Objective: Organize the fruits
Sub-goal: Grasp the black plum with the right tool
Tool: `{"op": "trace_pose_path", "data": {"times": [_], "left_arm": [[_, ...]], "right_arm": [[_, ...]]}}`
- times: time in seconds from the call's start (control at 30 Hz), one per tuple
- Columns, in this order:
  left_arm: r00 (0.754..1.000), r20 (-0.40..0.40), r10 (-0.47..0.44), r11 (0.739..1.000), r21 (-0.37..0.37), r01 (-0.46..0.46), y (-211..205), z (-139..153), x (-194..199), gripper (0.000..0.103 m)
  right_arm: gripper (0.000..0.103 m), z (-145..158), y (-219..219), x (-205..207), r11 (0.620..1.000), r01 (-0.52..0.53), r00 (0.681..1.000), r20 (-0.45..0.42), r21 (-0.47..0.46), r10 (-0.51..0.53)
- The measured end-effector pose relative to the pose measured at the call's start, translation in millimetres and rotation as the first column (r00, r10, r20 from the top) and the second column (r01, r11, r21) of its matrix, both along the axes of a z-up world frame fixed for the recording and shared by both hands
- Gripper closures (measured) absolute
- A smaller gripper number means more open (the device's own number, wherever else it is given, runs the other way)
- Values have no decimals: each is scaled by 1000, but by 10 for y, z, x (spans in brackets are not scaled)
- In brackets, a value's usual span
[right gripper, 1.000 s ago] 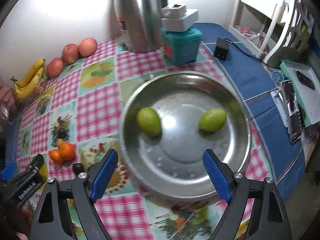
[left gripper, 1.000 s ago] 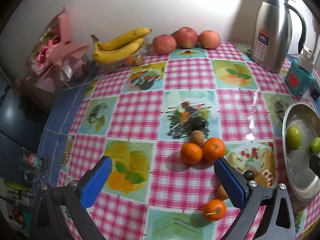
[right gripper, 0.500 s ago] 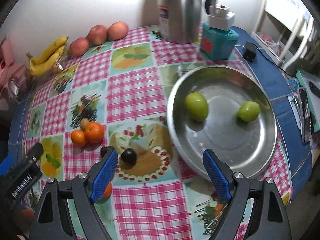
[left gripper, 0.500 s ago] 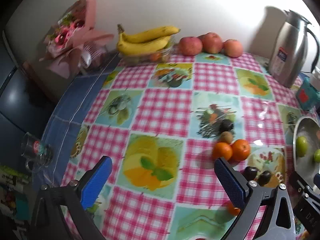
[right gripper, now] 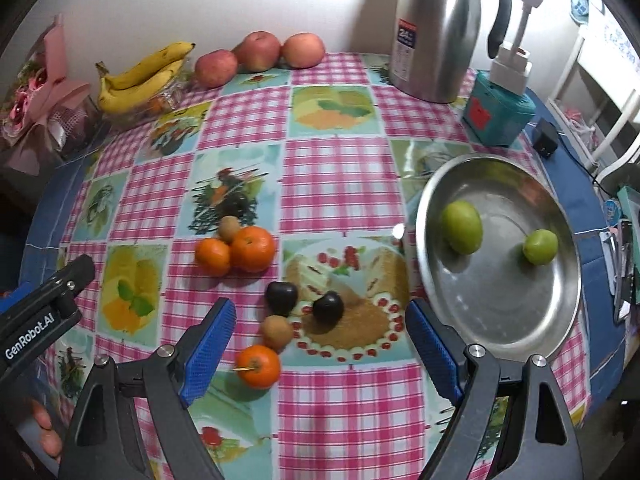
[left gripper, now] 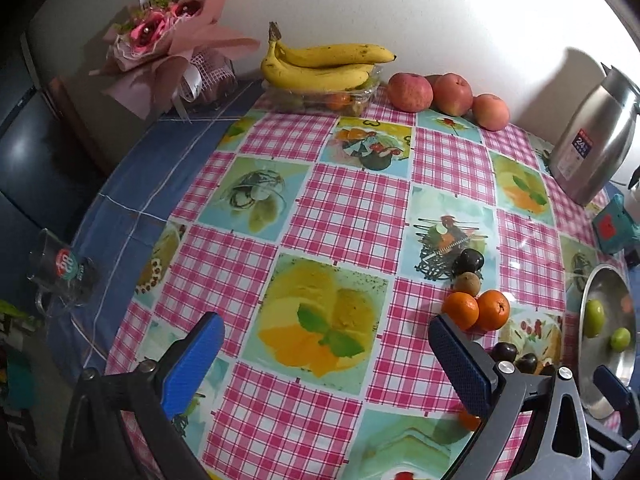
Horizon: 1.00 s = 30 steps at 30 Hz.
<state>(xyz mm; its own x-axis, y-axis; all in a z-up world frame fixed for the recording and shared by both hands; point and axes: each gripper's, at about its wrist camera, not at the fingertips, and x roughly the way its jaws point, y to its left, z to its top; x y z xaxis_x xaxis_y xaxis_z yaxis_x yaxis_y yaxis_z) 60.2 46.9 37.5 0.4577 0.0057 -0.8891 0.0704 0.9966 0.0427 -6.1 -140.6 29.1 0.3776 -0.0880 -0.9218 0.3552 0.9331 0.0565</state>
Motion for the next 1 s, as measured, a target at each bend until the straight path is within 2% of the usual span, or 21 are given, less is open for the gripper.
{"op": "trace_pose_path", "data": {"times": [0.13,0.3,0.37,0.47,0.73,0.93,1.0], "left_arm": [[1000,-11,-10,1000,-22,10,-18,-3,-1,0],[999,-44,-30,998,-62,27,-62,-47,16,0],[997,-58,-41,998,-54,38,-109,-88,30,0],[995,-84,-60,997,-48,56,-176,-166,48,0],[977,-195,-80,994,-88,64,-325,-487,121,0],[964,-258,-68,991,-126,36,-381,-679,162,0],[959,-276,-64,989,-144,24,-383,-726,171,0]], "right_arm": [[16,-5,74,15,1000,-20,1000,-3,-13,20],[16,-46,81,16,1000,-22,1000,-9,19,22],[16,-78,64,19,999,-19,1000,-19,30,20],[16,-185,35,41,999,-16,998,-59,38,18],[16,-509,-99,59,995,22,988,-154,95,-7],[16,-577,-199,49,990,52,989,-145,131,-32],[21,-551,-227,47,990,56,991,-127,132,-39]]}}
